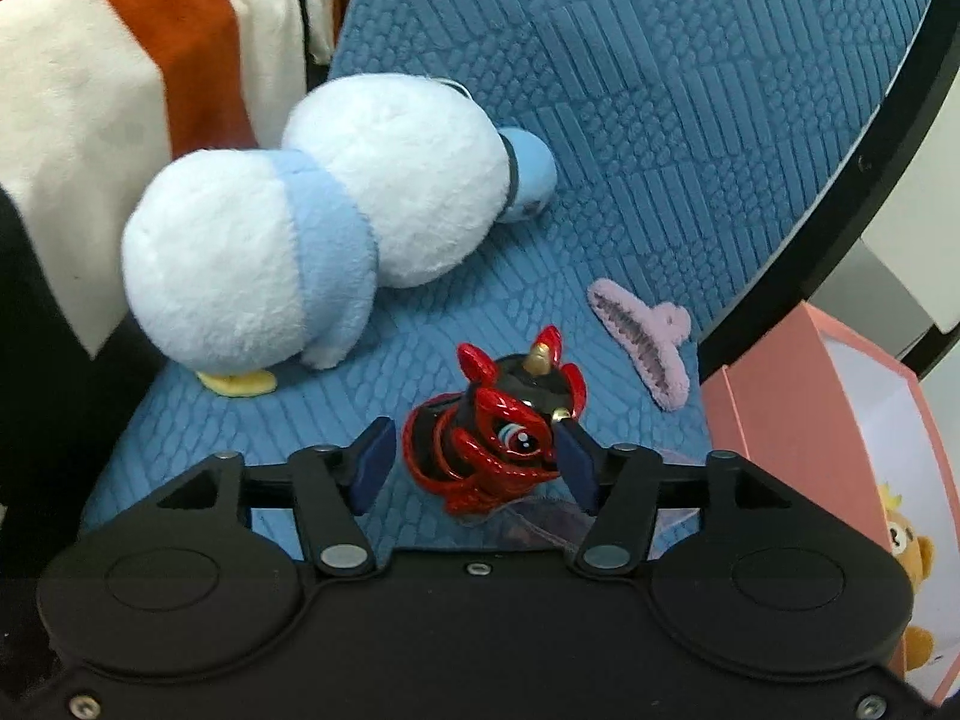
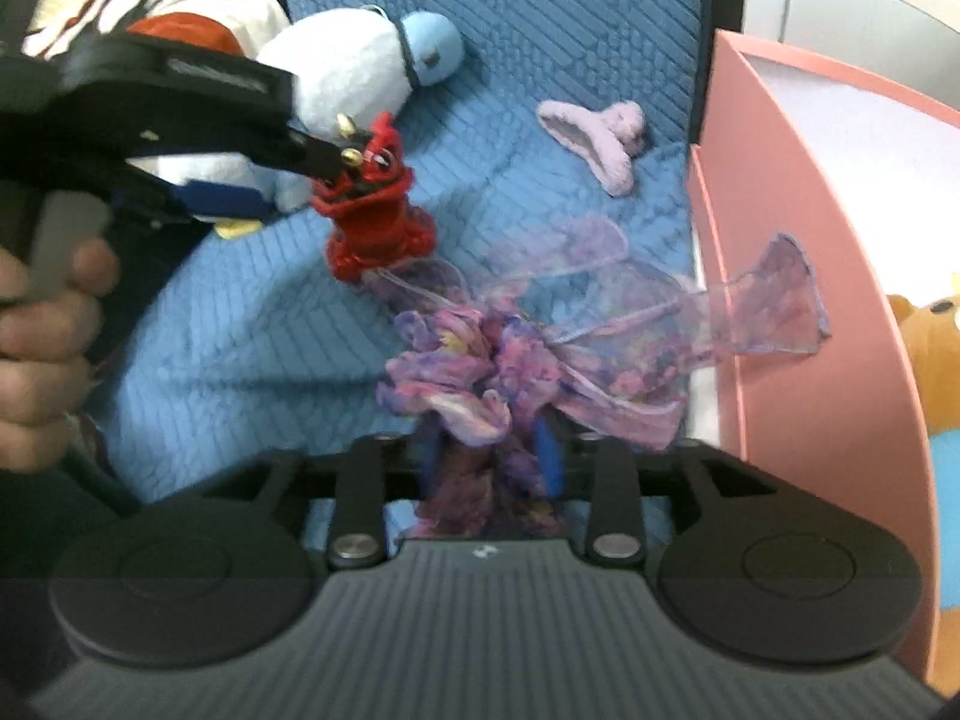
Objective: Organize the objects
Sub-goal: 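Lift the purple ribbon bow with the right tool while the left tool lifts the red lion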
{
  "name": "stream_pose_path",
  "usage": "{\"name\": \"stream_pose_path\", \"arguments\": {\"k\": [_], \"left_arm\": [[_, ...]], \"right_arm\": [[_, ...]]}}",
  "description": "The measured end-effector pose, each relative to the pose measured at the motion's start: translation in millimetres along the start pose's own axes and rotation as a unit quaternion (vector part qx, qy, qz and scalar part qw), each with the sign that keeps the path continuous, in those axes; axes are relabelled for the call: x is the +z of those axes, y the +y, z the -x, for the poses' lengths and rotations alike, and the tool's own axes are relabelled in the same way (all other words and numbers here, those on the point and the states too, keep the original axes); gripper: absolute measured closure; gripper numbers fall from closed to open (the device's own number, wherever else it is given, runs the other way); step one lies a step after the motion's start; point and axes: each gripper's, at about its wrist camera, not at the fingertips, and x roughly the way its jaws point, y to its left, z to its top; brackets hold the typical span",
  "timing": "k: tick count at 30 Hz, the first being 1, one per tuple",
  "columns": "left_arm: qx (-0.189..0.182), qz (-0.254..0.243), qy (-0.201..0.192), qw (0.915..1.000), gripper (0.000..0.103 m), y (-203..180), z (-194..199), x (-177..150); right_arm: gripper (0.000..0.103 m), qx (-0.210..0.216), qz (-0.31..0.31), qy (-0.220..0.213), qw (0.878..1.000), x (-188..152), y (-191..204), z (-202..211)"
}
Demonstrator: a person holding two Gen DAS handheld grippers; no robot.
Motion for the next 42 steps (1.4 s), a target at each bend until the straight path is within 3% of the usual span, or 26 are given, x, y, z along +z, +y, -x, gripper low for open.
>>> {"name": "stream_pose_path", "arguments": {"k": [1,2,13,19,23,32,42], "left_arm": [[0.001,-0.003,0.002,1.0000,0.040,-2,-2,1],[0.001,-0.006,0.003,1.0000,0.039,-3,-5,1],[0.006,-0.050,0.012,0.9987,0.036,-26,-36,4],[0.013,-0.065,0.009,0.9978,0.043,-32,-41,4],[0.011,-0.059,0.016,0.9981,0.049,-29,-46,5],[0.027,-0.082,0.000,0.9962,0.049,-36,-44,3],[0.002,-0.054,-0.036,0.9979,0.049,-25,2,2]], "right_arm": [[0.037,0.005,-0.001,-0.003,1.000,1,0,0],[0.036,0.009,-0.002,-0.006,1.000,2,0,0],[0.036,-0.012,0.032,-0.055,0.998,19,0,-11],[0.033,-0.012,0.008,-0.015,1.000,23,-7,-43],[0.035,-0.015,-0.007,-0.015,1.000,22,-13,-52],[0.086,-0.024,0.002,-0.025,0.999,19,-6,-48],[0.090,-0.011,-0.025,-0.059,0.998,19,-5,-16]]}}
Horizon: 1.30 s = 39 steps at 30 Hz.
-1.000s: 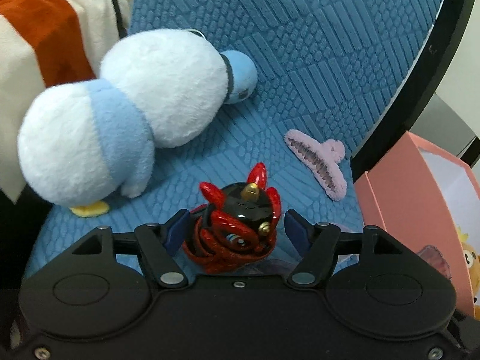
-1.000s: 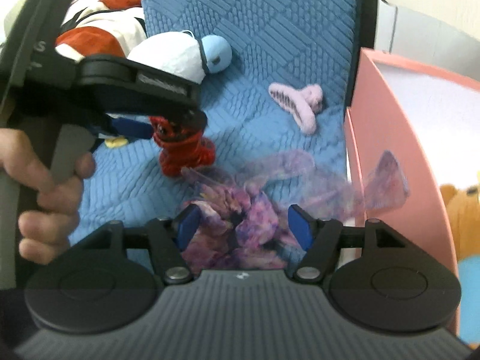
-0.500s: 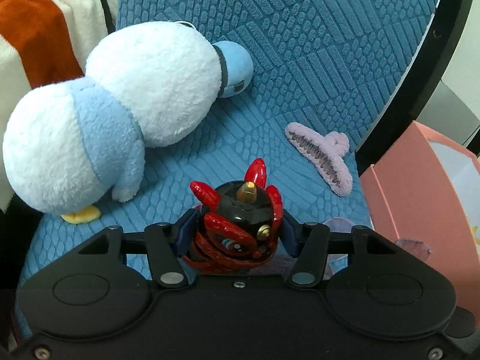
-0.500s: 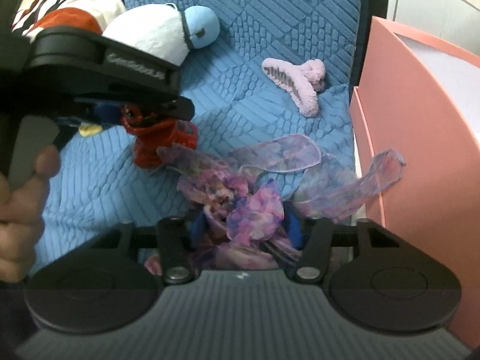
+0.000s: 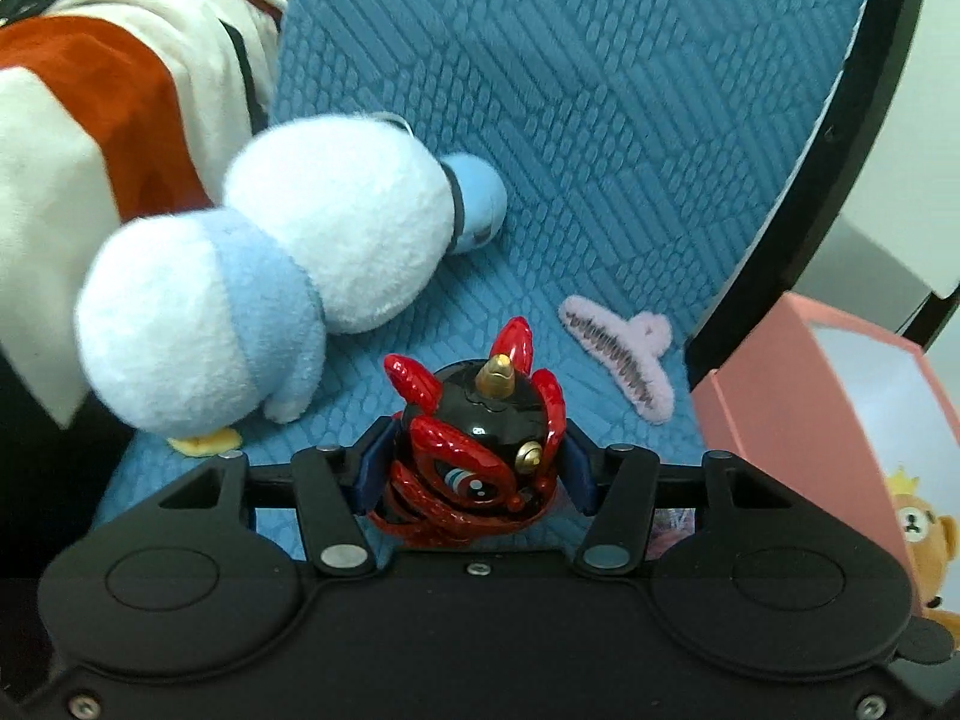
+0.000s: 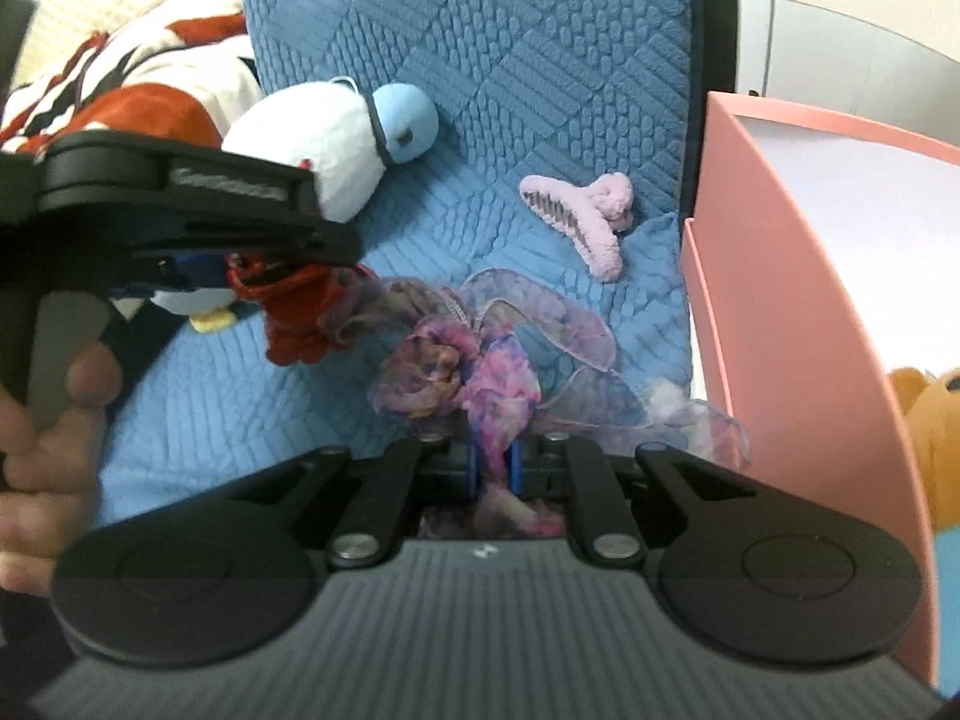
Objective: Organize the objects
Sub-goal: 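Lift the purple ribbon bow with the right tool while the left tool lifts the red lion, then carry the ribbon bow and red lion over the pink box with both tools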
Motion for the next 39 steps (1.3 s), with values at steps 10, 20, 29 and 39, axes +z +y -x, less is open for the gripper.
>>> {"name": "stream_pose_path", "arguments": {"k": [10,20,29,39], "left_arm": [[-0.020,0.012,-0.017,0.9996,0.049,13,69,-15],[-0.019,0.002,-0.021,0.9996,0.049,4,130,-40],[-0.039,0.011,-0.024,0.9989,0.049,-24,173,-48],[-0.059,0.012,-0.026,0.9978,0.049,-62,200,-29]], "right_arm": [[0.089,0.003,-0.021,-0.001,1.000,-4,5,43],[0.089,0.009,-0.053,-0.010,0.998,-10,2,95],[0.089,0.005,-0.070,-0.012,0.997,-10,-9,142],[0.089,0.008,-0.085,-0.034,0.996,20,-19,186]]}}
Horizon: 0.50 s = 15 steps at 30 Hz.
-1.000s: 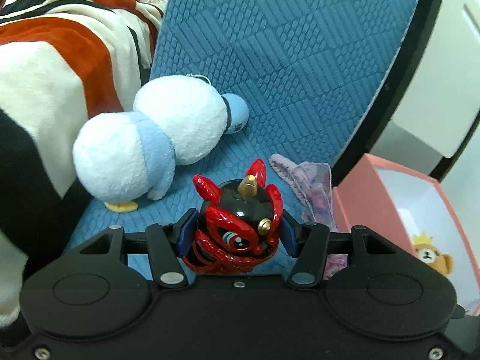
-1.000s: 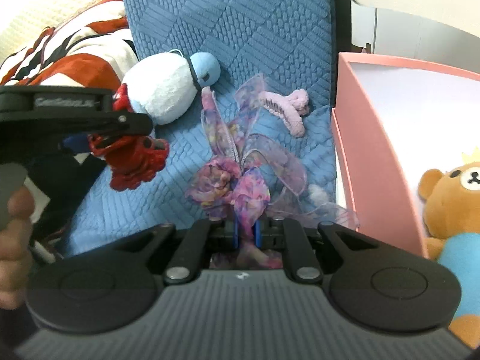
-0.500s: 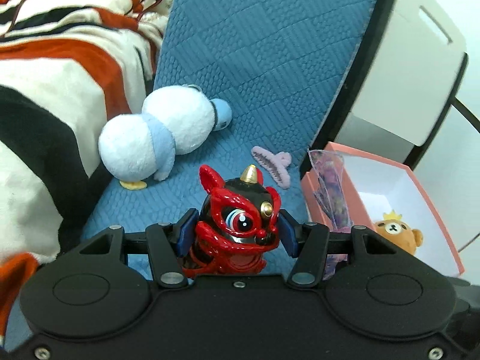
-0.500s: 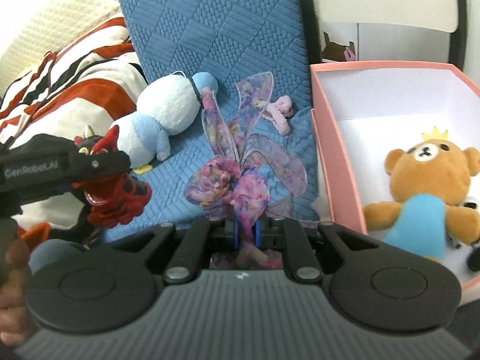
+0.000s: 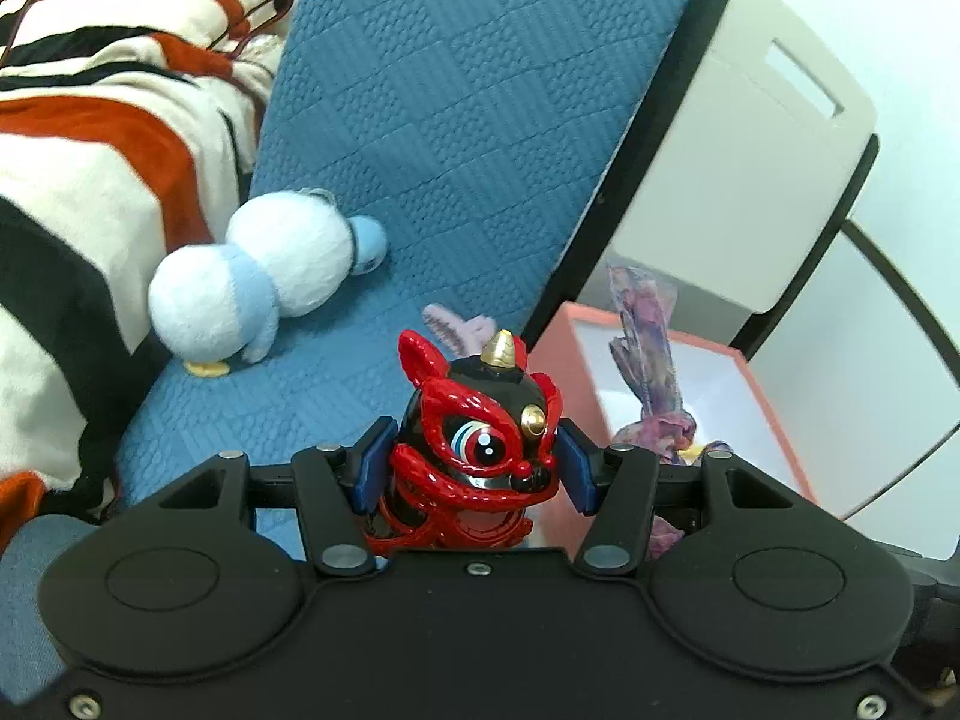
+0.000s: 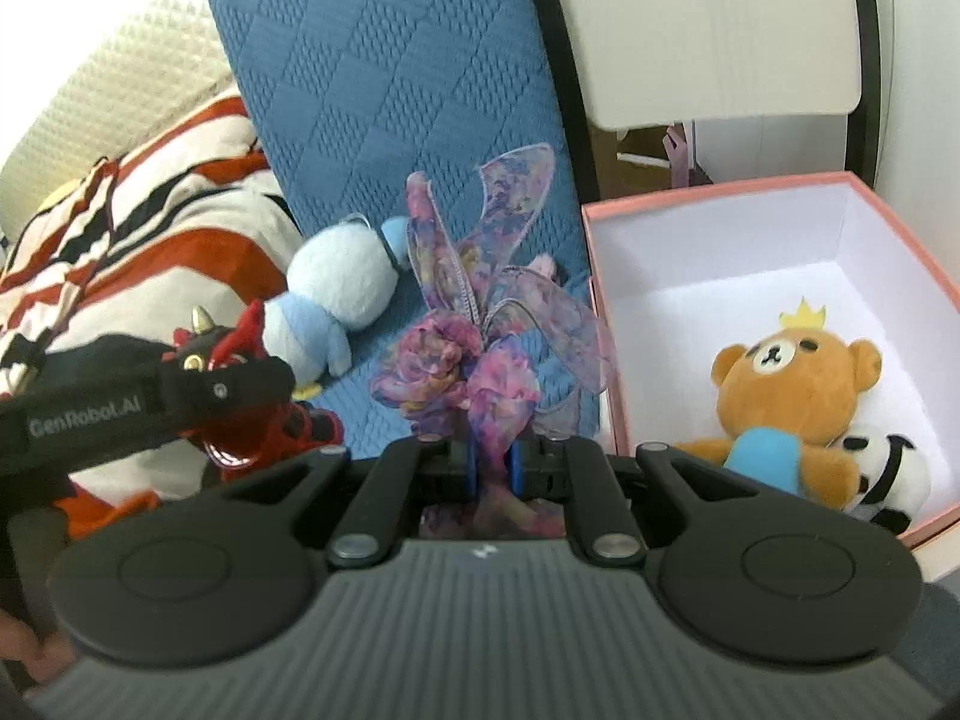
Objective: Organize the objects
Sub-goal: 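Carry the ribbon bow and red lion over the pink box with both tools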
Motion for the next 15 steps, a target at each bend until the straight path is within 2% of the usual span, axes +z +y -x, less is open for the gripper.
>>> {"name": "stream_pose_path", "arguments": {"k": [15], "left_arm": [[-0.022,-0.024,-0.047,0.9984,0.049,-80,17,64]], "right_arm": [[0.089,0.011,0.014,-0.052,0.998,68,-29,51]]}}
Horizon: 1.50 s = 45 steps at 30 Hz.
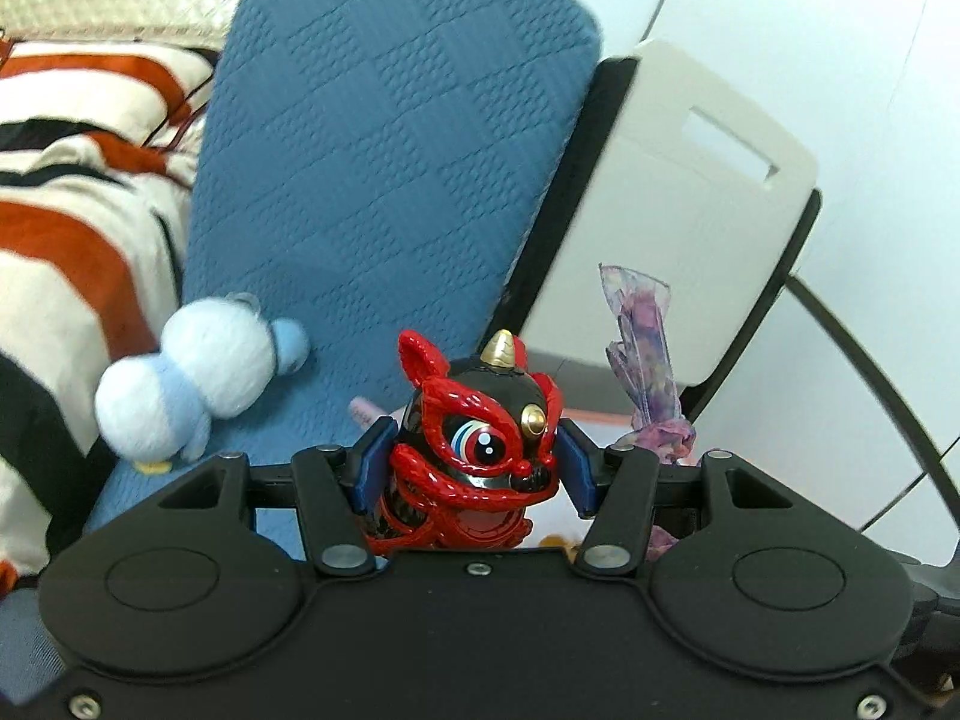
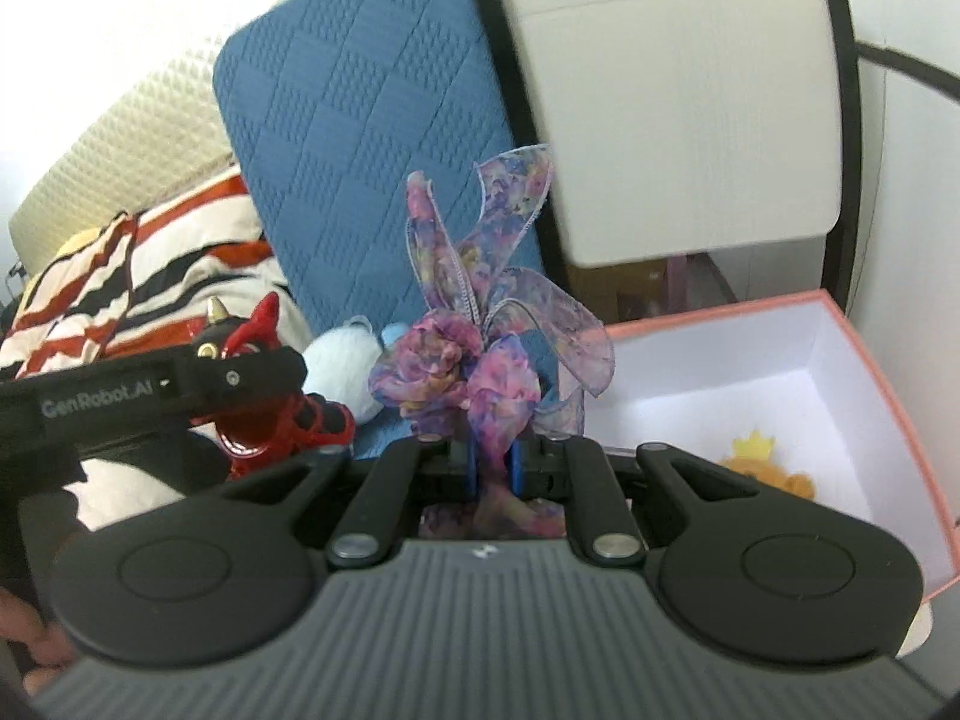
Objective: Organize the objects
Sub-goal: 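Carry the ribbon bow and red lion over the pink box with both tools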
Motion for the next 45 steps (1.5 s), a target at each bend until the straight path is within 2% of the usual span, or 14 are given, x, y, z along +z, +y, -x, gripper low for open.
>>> {"name": "stream_pose_path", "arguments": {"k": [8,15,18,29,38,45], "left_arm": [[-0.017,-0.012,-0.011,0.9997,0.049,-45,-16,15],[-0.031,-0.013,0.010,0.9994,0.049,-77,-54,-2],[-0.038,-0.009,0.032,0.9987,0.049,-84,-76,-15],[-0.010,-0.019,0.113,0.9934,0.049,-105,-158,-71],[0.010,-0.019,0.164,0.9862,0.049,-108,-198,-107],[0.018,-0.027,0.184,0.9824,0.049,-111,-211,-112]], "right_arm": [[0.089,-0.009,-0.004,-0.024,1.000,27,-36,17],[0.088,-0.044,-0.023,-0.020,0.999,28,-90,17],[0.088,-0.062,-0.042,-0.010,0.997,20,-119,14],[0.088,-0.118,-0.082,0.066,0.987,-29,-207,-27],[0.087,-0.135,-0.087,0.132,0.978,-75,-238,-62],[0.087,-0.128,-0.098,0.148,0.976,-87,-249,-78]]}}
